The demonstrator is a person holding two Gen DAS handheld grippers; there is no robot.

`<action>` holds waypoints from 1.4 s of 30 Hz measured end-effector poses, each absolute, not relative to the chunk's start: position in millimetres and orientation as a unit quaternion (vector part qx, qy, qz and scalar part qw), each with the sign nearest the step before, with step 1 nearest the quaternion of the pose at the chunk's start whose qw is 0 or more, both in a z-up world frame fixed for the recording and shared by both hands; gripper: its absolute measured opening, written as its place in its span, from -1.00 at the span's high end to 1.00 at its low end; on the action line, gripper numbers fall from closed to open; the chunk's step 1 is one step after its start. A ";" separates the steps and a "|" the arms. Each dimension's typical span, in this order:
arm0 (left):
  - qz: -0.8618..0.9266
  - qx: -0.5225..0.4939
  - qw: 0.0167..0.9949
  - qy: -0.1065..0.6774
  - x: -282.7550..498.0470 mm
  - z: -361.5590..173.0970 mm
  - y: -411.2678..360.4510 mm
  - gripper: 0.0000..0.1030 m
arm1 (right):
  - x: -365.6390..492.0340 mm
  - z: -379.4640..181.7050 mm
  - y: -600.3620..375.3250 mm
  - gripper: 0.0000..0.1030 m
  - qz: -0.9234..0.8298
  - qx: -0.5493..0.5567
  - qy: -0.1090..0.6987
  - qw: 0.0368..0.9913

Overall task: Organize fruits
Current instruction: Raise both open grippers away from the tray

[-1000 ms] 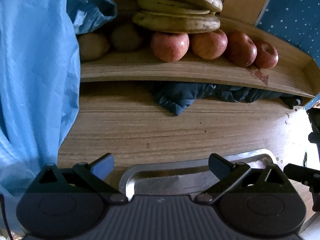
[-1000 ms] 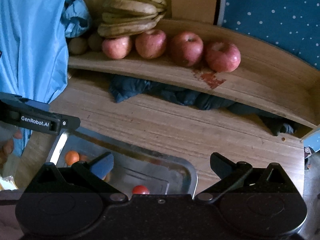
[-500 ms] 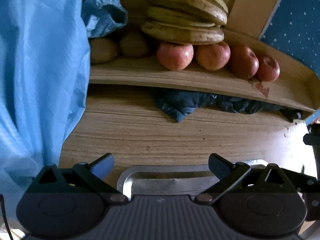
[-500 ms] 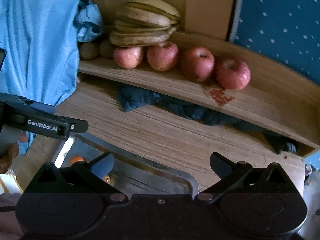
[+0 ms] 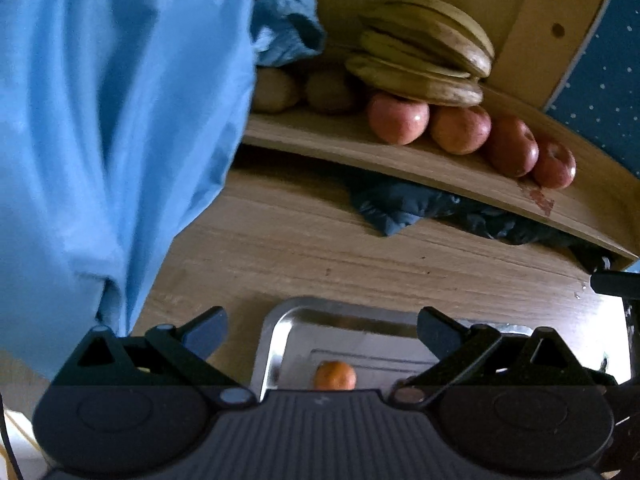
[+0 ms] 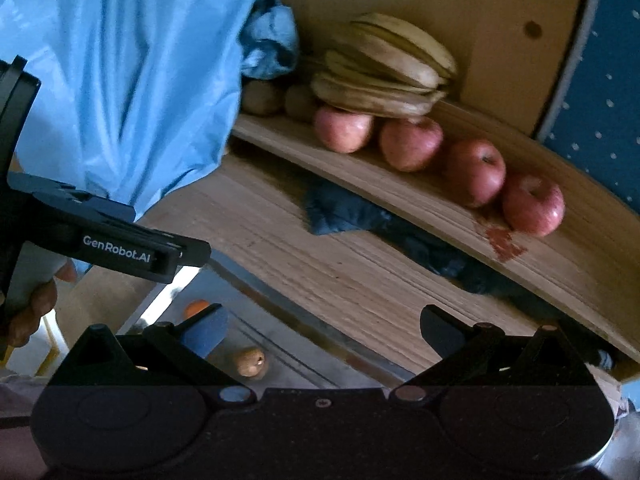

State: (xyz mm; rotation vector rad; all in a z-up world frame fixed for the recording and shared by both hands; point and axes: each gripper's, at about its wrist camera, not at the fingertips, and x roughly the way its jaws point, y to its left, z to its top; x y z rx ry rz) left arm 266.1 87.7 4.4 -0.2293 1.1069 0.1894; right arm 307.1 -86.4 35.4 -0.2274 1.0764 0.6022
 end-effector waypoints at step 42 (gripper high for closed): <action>0.025 -0.098 0.881 0.463 156.5 42.5 116.2 -0.99 | 188.3 74.1 -58.7 -0.99 0.190 -0.118 0.454 0.862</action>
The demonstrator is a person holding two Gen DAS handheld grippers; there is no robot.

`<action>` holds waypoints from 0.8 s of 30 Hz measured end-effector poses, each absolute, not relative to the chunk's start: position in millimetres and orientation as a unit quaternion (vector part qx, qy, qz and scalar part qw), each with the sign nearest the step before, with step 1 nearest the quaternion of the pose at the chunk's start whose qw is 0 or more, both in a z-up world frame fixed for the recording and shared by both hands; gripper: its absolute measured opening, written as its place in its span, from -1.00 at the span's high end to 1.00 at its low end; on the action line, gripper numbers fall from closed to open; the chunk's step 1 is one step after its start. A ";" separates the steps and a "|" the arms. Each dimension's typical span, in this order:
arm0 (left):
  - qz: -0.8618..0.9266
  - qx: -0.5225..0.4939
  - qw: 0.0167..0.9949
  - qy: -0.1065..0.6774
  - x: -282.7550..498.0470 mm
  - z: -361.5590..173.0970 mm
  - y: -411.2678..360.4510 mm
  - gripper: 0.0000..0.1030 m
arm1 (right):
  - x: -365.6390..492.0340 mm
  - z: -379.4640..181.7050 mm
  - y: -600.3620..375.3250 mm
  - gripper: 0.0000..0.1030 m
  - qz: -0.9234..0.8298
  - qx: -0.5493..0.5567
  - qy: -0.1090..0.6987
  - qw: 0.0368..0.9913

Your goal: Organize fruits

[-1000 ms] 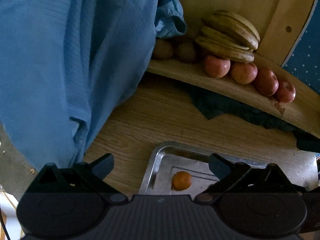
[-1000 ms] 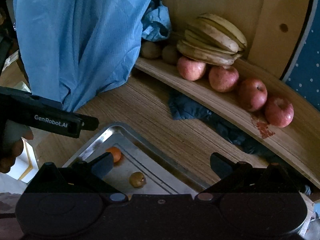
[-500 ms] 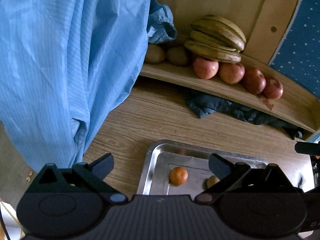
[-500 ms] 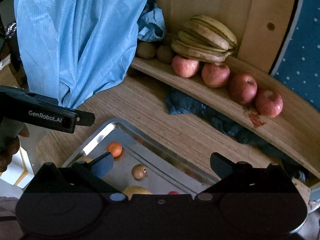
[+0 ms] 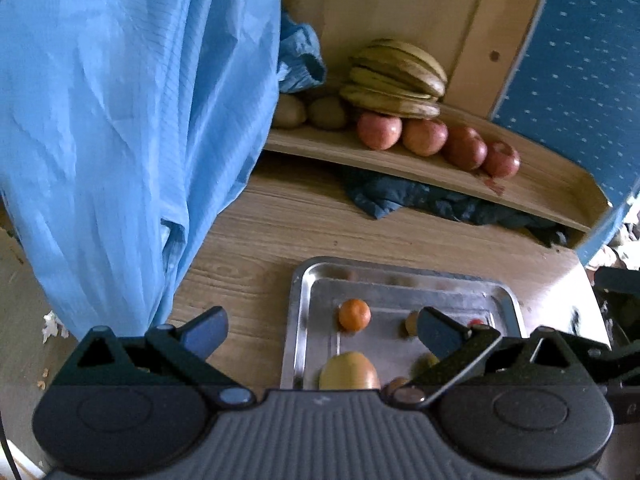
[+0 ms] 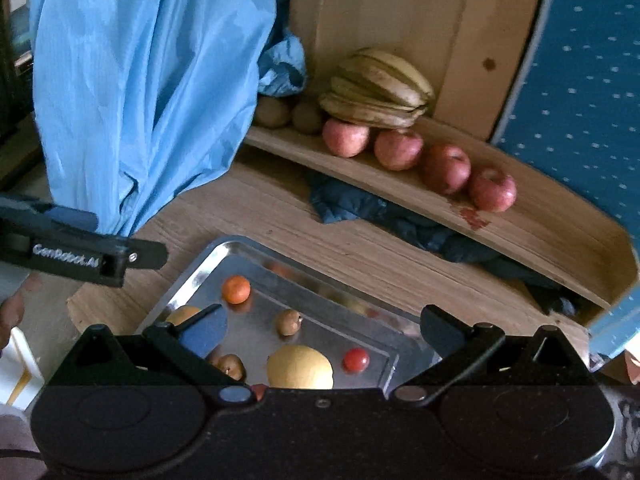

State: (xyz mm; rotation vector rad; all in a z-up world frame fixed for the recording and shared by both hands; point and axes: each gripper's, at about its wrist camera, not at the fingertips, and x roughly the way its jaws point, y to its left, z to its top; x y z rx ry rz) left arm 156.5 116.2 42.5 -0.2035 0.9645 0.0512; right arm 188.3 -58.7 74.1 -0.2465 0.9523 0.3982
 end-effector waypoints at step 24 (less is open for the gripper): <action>-0.010 -0.068 0.899 0.433 92.2 56.1 117.7 -0.99 | 91.8 90.5 -46.7 -0.99 0.128 -0.096 0.425 0.891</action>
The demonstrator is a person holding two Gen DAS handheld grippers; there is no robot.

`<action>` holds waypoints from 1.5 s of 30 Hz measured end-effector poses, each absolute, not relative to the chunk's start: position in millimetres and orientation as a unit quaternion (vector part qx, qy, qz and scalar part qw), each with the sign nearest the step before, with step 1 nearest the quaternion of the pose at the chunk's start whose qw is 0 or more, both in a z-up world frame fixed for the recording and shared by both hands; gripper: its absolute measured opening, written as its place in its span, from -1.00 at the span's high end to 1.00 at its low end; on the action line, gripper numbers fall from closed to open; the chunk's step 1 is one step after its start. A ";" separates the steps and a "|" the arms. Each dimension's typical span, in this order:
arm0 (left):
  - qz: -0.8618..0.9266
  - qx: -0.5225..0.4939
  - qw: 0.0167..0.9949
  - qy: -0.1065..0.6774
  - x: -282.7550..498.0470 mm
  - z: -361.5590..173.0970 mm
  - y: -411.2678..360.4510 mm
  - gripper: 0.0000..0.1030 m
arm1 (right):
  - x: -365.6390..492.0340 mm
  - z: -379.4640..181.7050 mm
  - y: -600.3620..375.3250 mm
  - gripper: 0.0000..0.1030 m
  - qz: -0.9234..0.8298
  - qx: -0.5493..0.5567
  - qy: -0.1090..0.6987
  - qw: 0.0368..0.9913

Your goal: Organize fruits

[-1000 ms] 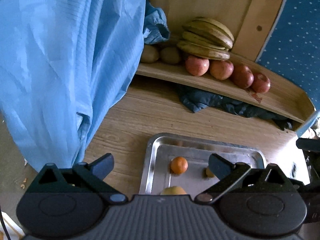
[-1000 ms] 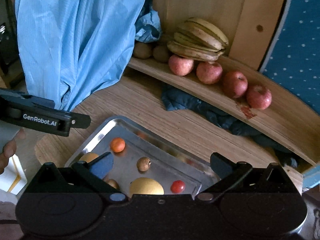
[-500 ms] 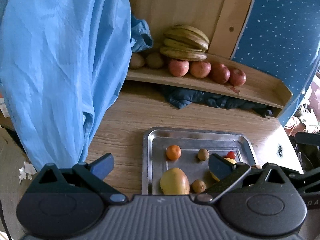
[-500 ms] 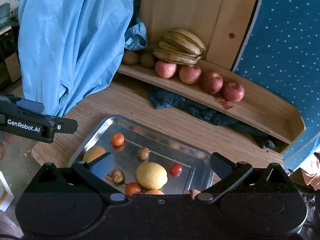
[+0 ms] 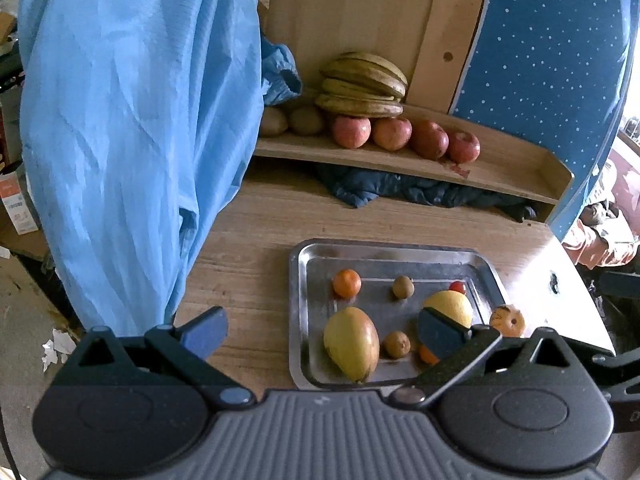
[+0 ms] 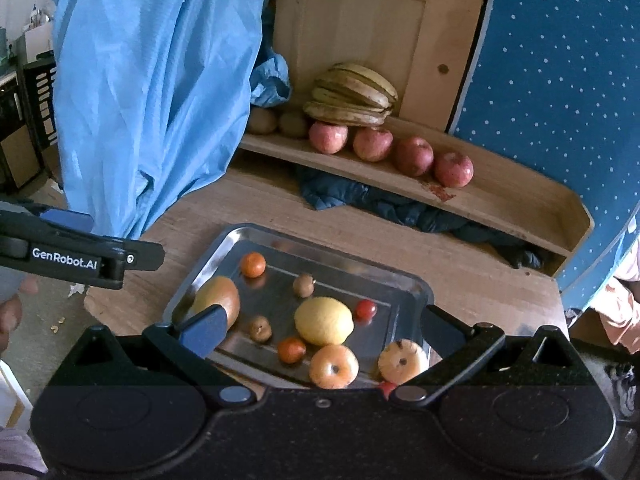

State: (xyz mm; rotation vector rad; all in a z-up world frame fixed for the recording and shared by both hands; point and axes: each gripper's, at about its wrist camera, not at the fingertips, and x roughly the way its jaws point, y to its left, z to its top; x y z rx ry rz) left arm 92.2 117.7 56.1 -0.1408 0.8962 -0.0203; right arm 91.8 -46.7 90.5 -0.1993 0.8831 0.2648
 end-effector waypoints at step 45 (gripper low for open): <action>0.039 -0.060 0.902 0.425 1.3 59.5 93.8 -0.99 | 5.0 92.8 -93.9 -0.99 0.129 -0.059 0.429 0.892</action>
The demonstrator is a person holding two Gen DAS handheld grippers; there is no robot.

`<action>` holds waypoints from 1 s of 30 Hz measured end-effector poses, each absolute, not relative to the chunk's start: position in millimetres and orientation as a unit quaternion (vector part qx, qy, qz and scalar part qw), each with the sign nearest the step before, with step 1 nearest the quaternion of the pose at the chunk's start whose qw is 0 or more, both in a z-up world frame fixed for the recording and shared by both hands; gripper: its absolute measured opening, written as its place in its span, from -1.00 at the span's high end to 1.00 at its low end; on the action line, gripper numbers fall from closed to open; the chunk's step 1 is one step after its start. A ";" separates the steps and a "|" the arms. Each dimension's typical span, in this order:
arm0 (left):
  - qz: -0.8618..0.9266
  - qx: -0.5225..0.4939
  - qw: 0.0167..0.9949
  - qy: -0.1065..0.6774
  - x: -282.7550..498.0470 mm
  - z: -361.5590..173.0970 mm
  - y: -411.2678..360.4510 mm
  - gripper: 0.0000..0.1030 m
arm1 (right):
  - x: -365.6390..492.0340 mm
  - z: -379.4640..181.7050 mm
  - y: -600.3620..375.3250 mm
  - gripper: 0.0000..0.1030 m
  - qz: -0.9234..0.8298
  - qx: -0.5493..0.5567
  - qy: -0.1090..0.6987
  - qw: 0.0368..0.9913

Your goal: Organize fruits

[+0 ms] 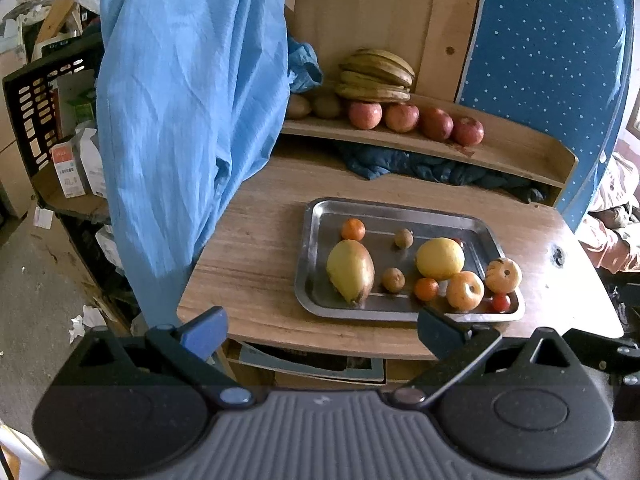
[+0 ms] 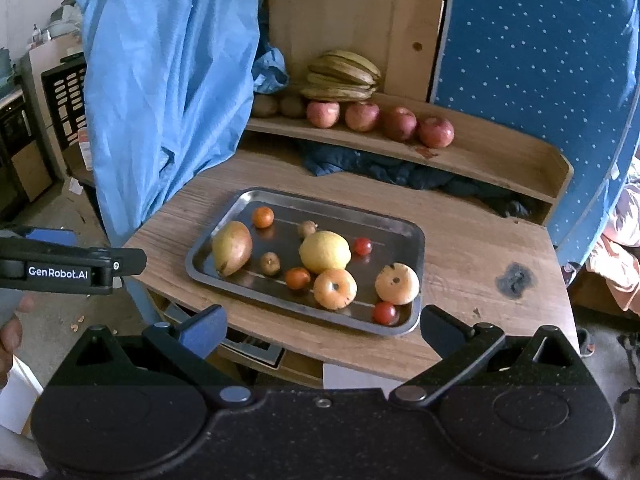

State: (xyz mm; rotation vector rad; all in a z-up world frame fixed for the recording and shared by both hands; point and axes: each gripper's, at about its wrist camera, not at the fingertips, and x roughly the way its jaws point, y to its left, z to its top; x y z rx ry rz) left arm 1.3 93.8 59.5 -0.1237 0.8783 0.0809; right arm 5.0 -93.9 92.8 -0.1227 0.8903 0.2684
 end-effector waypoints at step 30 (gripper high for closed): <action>0.058 -0.066 0.900 0.428 -16.2 59.0 93.9 -0.99 | 0.3 89.8 -101.0 -0.99 0.133 -0.042 0.435 0.889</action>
